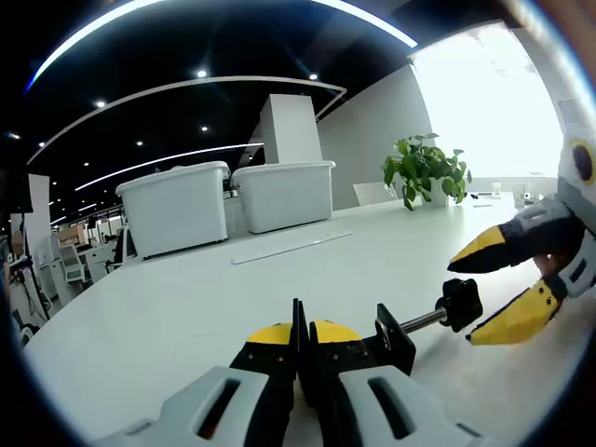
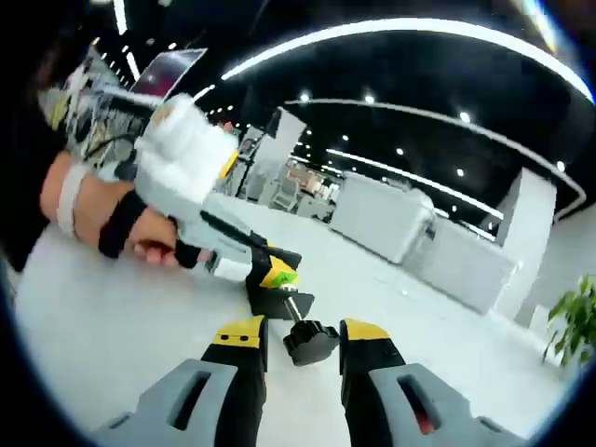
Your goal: Clamp the fixed fixture on the desktop, loosen the retaining clip, secure it to the edge of the desk, and tighten the retaining clip.
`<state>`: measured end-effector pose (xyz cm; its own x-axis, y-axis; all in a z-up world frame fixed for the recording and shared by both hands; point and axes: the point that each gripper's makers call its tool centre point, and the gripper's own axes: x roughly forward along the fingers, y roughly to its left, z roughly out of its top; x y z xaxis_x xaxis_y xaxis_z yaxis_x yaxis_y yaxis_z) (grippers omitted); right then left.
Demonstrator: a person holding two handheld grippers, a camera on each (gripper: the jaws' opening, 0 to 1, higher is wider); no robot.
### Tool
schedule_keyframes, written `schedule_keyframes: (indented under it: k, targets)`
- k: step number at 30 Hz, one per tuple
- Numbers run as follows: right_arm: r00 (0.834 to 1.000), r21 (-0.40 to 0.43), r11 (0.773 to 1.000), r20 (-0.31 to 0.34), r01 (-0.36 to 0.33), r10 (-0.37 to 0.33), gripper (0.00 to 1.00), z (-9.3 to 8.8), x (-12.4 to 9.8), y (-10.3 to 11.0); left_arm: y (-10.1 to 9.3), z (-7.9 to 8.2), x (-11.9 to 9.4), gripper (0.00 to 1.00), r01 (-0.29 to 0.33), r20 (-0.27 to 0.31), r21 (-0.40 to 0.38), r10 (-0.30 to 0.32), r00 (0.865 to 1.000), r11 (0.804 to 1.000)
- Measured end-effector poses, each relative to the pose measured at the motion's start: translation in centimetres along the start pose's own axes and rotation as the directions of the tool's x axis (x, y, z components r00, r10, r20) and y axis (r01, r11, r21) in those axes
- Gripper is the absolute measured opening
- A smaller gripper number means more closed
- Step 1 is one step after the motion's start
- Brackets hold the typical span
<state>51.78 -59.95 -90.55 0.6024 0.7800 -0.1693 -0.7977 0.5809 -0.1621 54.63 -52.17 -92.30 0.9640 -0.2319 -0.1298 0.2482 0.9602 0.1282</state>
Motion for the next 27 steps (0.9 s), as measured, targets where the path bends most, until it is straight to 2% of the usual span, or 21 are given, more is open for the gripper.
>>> schedule_keyframes:
  k: [1, 2, 3, 5, 6, 7, 9, 10, 12, 15, 16, 17, 18, 20, 22, 23, 24, 27]
  targets:
    - [1.0, 0.102, 0.995, -0.019, -0.016, 0.018, 0.4, -0.4, 0.1, -0.1, 0.0, 0.0, 0.0, 0.06, 0.001, 0.0, 0.001, -0.001, 1.0, 1.0]
    - [0.998, 0.204, 0.979, -0.054, -0.026, 0.038, 0.39, -1.1, 0.1, -0.3, 0.0, 0.0, 0.0, 0.06, 0.002, 0.0, -0.001, -0.002, 1.0, 1.0]
    - [0.997, 0.233, 0.972, -0.065, -0.034, 0.05, 0.39, -1.4, 0.2, -0.4, 0.0, 0.0, 0.0, 0.06, 0.003, 0.0, -0.001, -0.003, 1.0, 1.0]
    - [0.997, 0.289, 0.956, -0.046, -0.05, 0.066, 0.38, -1.6, 0.4, -0.5, 0.0, 0.0, 0.0, 0.06, 0.006, 0.0, -0.001, -0.006, 1.0, 1.0]
    - [0.995, 0.377, 0.924, -0.048, -0.06, 0.084, 0.38, -1.8, 0.5, -0.5, -0.1, 0.0, 0.1, 0.06, 0.008, 0.0, -0.001, -0.008, 1.0, 1.0]
    - [0.995, 0.429, 0.901, -0.048, -0.055, 0.083, 0.37, -1.9, 0.7, -0.7, -0.1, 0.0, 0.1, 0.06, 0.01, 0.0, 0.0, -0.01, 1.0, 1.0]
    - [0.995, 0.541, 0.84, -0.061, -0.035, 0.081, 0.31, -2.5, 1.0, -1.3, -0.1, 0.1, 0.1, 0.06, 0.013, 0.0, -0.001, -0.013, 1.0, 1.0]
    - [0.995, 0.58, 0.815, -0.065, -0.025, 0.076, 0.25, -2.7, 1.2, -1.6, -0.1, 0.1, 0.1, 0.06, 0.013, 0.0, 0.0, -0.013, 1.0, 1.0]
    - [0.993, 0.612, 0.789, -0.058, -0.043, 0.099, 0.23, -2.9, 1.3, -1.6, -0.1, 0.1, 0.1, 0.06, 0.013, 0.001, 0.002, -0.013, 1.0, 1.0]
    - [0.994, 0.611, 0.791, -0.054, -0.045, 0.098, 0.22, -2.8, 1.2, -1.4, -0.1, 0.1, 0.2, 0.06, 0.014, 0.003, 0.002, -0.014, 1.0, 1.0]
    - [0.994, 0.599, 0.799, -0.054, -0.043, 0.094, 0.22, -2.6, 1.2, -1.2, -0.1, 0.1, 0.1, 0.06, 0.014, 0.003, 0.001, -0.014, 1.0, 1.0]
    - [0.995, 0.546, 0.837, -0.05, -0.042, 0.082, 0.22, -2.5, 1.2, -1.4, -0.1, 0.1, 0.1, 0.06, 0.014, 0.002, 0.0, -0.014, 1.0, 1.0]
    - [0.996, 0.511, 0.858, -0.046, -0.041, 0.074, 0.21, -2.3, 1.2, -1.4, 0.0, 0.1, 0.2, 0.06, 0.014, 0.0, 0.0, -0.014, 1.0, 1.0]
    - [0.998, 0.354, 0.935, -0.041, -0.03, 0.048, 0.21, -1.9, 1.1, -1.2, 0.0, 0.1, 0.2, 0.06, 0.012, 0.001, 0.0, -0.012, 1.0, 1.0]
    - [0.999, 0.159, 0.987, -0.031, -0.023, 0.028, 0.21, -1.5, 1.1, -0.9, 0.0, 0.1, 0.2, 0.06, 0.01, 0.001, -0.001, -0.01, 1.0, 1.0]
    - [1.0, 0.051, 0.999, -0.023, -0.019, 0.021, 0.21, -1.3, 1.0, -0.6, 0.0, 0.1, 0.1, 0.06, 0.01, 0.001, -0.001, -0.01, 1.0, 1.0]
    - [1.0, -0.064, 0.998, -0.017, -0.009, 0.008, 0.21, -1.1, 0.9, -0.3, 0.0, 0.1, 0.1, 0.06, 0.01, 0.001, -0.001, -0.01, 1.0, 1.0]
    - [1.0, -0.23, 0.973, -0.014, 0.019, -0.023, 0.21, -1.0, 0.8, 0.1, 0.0, 0.1, 0.2, 0.06, 0.01, 0.001, 0.001, -0.01, 1.0, 1.0]
